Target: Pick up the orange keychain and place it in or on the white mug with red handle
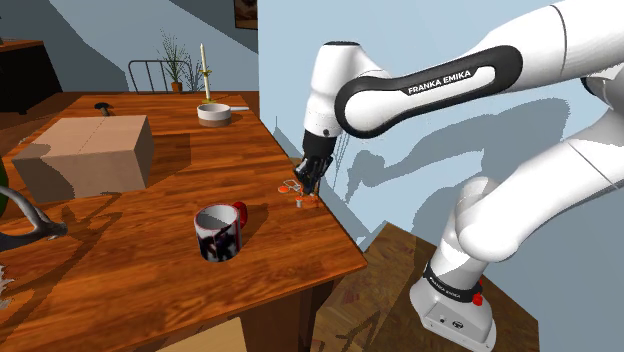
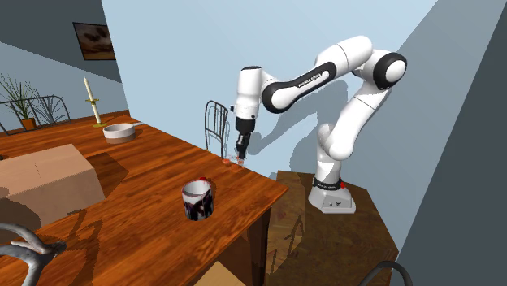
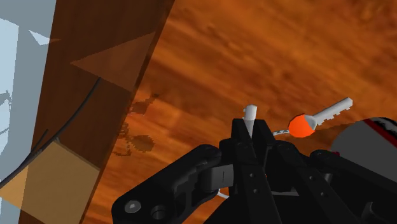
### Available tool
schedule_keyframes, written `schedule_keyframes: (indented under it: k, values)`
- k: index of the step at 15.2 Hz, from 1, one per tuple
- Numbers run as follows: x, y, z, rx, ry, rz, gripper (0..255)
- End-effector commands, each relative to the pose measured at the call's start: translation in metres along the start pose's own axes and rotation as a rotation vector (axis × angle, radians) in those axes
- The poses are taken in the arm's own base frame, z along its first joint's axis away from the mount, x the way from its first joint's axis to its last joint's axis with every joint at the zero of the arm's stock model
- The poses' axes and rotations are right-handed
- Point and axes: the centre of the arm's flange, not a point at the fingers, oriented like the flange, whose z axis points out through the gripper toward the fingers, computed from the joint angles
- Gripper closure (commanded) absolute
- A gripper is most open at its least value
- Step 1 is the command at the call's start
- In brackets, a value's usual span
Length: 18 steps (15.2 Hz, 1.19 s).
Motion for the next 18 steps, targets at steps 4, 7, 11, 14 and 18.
schedule_keyframes:
  k: [4,7,11,14,18]
  values:
    - [0.003,0.0,-0.027,0.0,0.0,0.0,255]
    - [0.005,-0.001,-0.042,0.0,0.0,0.0,255]
    - [0.021,-0.037,-0.046,0.0,0.0,0.0,255]
    - [0.037,-0.073,-0.046,0.0,0.0,0.0,255]
    - [0.058,-0.122,-0.045,0.0,0.0,0.0,255]
